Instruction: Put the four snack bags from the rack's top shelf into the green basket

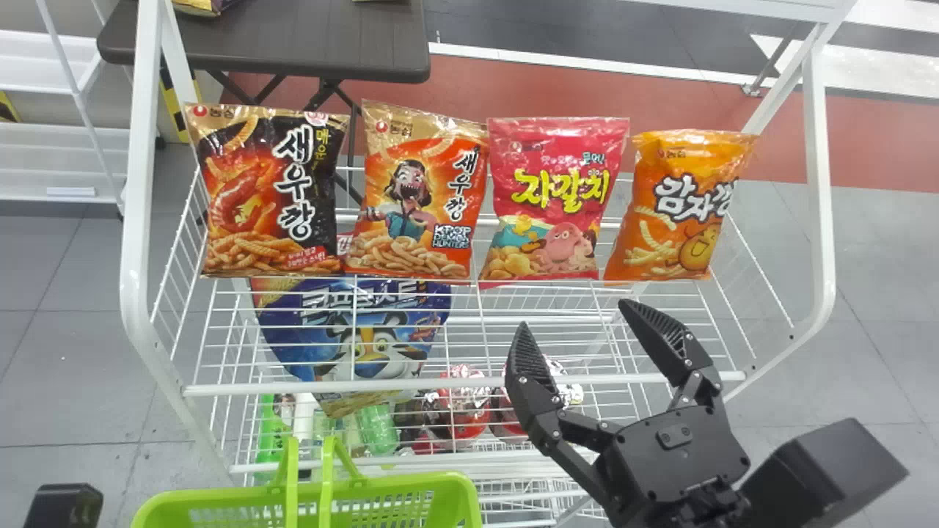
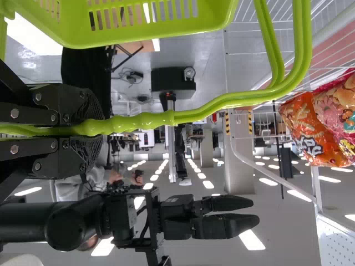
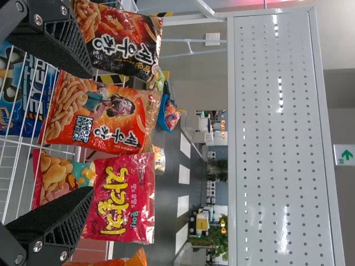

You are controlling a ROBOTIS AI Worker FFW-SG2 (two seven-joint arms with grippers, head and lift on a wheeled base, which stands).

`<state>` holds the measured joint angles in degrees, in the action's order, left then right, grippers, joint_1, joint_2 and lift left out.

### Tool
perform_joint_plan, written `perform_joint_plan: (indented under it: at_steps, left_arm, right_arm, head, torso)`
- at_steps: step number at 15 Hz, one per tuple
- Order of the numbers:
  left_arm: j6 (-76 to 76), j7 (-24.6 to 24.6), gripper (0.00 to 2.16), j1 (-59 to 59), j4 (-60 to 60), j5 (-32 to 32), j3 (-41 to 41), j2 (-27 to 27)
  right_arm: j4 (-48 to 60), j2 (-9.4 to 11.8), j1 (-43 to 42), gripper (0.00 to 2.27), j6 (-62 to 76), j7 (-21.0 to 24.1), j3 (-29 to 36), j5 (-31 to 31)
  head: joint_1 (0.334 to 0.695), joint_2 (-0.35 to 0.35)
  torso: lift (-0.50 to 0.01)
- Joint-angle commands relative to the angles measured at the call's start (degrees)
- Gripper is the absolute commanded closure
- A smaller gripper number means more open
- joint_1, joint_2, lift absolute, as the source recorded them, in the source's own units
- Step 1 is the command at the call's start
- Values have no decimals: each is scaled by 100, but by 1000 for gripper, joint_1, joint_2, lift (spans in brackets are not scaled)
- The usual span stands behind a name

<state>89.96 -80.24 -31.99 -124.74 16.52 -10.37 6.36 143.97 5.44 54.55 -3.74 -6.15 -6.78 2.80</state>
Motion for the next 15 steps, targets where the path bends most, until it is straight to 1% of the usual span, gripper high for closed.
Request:
perform_joint_plan:
  at_steps: [1, 9, 11, 13, 14, 15]
  left_arm:
    - [7, 8, 2138, 0, 2, 0, -8, 6]
    - [7, -18, 2138, 0, 2, 9, -17, -3]
    - [7, -27, 2138, -9, -6, 9, 18, 6]
    - [7, -9, 2138, 44, -6, 0, 88, 50]
    - [7, -9, 2138, 53, -6, -9, 97, 50]
    - [7, -18, 2138, 53, 11, -9, 97, 50]
  right_arm:
    - [-18, 1, -23, 87, 8, 0, -7, 10]
    - [-211, 1, -173, 87, 8, 0, -51, 1]
    - [-659, -8, -595, 87, 131, 8, -218, 19]
    - [-1116, -26, -1236, 87, 79, 114, -623, 168]
    - [-1319, -70, -1561, 87, 44, 149, -877, 353]
    - [-1530, -70, -2010, 87, -273, 175, -1211, 502]
  head:
    - [695, -184]
    - [695, -175]
    - [695, -172]
    - [695, -155]
    - [695, -137]
    - [695, -81]
  torso:
    - [0]
    - [0]
    - [0]
    - [0]
    - [0]
    - [0]
